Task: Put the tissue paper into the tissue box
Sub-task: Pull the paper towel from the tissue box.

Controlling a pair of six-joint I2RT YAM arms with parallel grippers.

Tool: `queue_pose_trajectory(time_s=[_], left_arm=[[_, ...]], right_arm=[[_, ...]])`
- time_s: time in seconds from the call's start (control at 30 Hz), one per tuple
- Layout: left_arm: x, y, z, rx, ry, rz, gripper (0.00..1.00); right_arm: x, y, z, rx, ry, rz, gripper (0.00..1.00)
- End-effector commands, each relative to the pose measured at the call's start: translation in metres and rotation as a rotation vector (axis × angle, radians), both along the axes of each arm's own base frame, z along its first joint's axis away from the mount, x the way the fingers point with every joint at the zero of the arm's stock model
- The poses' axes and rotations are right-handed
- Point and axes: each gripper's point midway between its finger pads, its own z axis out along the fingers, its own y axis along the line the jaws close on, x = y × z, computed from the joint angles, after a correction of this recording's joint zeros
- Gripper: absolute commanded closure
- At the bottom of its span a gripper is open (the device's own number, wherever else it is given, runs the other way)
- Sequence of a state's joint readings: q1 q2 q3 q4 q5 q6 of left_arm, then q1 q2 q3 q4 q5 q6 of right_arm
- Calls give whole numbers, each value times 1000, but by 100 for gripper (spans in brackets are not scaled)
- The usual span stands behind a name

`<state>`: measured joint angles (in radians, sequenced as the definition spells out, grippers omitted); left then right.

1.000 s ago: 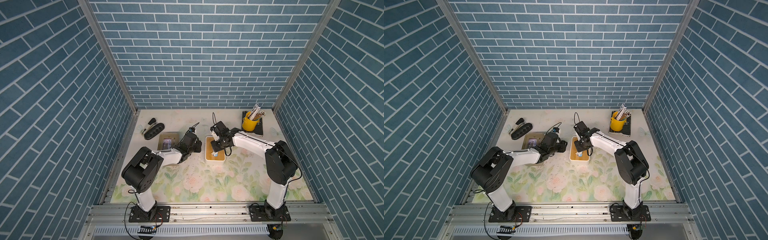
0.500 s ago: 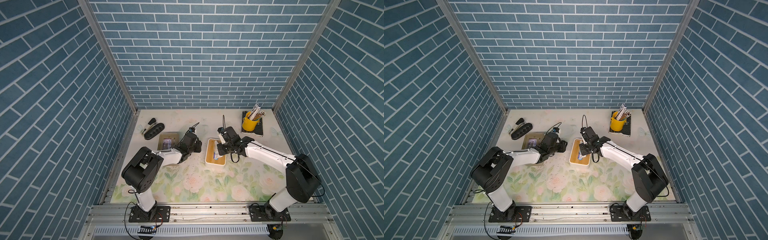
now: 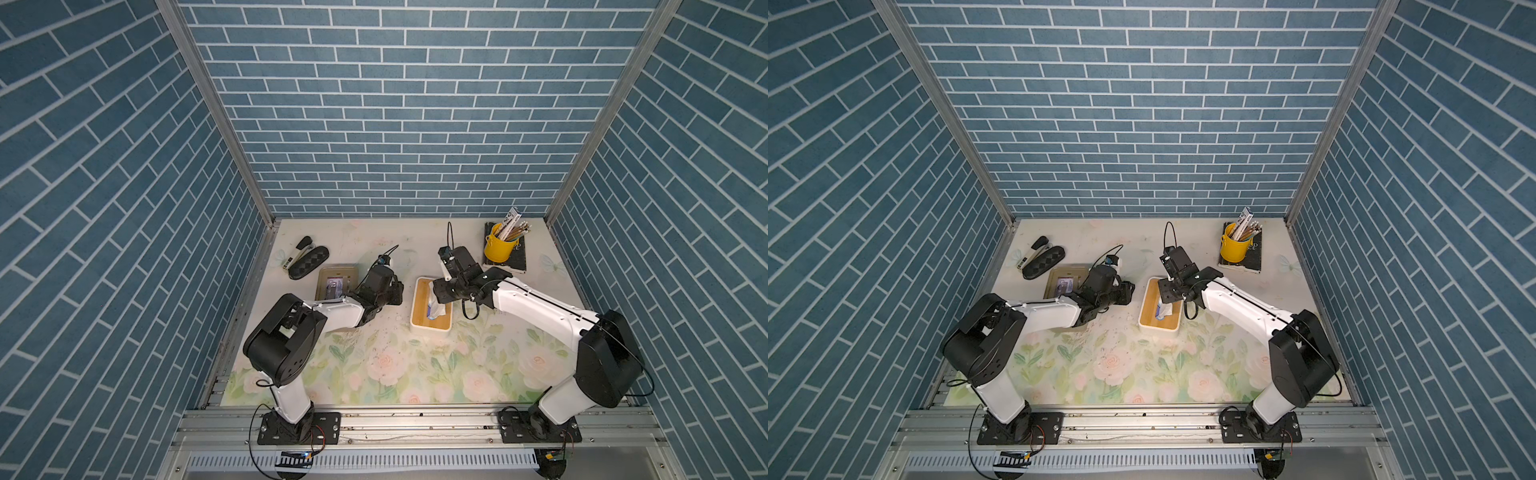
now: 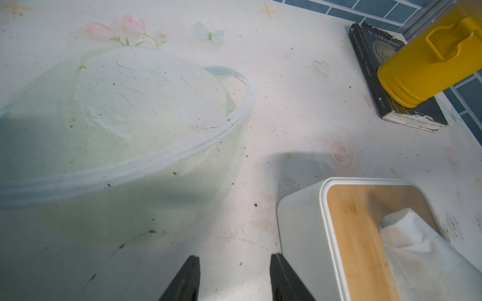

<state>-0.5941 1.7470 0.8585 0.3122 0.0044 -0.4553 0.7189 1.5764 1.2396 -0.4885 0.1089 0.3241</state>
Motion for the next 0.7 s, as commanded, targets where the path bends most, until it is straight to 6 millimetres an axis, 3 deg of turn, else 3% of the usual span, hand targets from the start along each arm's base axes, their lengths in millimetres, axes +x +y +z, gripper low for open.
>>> queue_pose_trajectory(time_s=[0.0,0.33,0.5,0.67], left_arm=[[1,-1,-3,9,-4,-7,51],[2,0,-3,13,-5,-9,51],[1,0,-1,12,-10,-11,51],[1,0,-1,12,-9,-11,51]], right_arm=[[5,3,13,-66,-18,61,41],[7,20,-35,-158,102,135,44],[5,20,-45,-172,117,135,46],[7,23,-50,-175,119,137,58]])
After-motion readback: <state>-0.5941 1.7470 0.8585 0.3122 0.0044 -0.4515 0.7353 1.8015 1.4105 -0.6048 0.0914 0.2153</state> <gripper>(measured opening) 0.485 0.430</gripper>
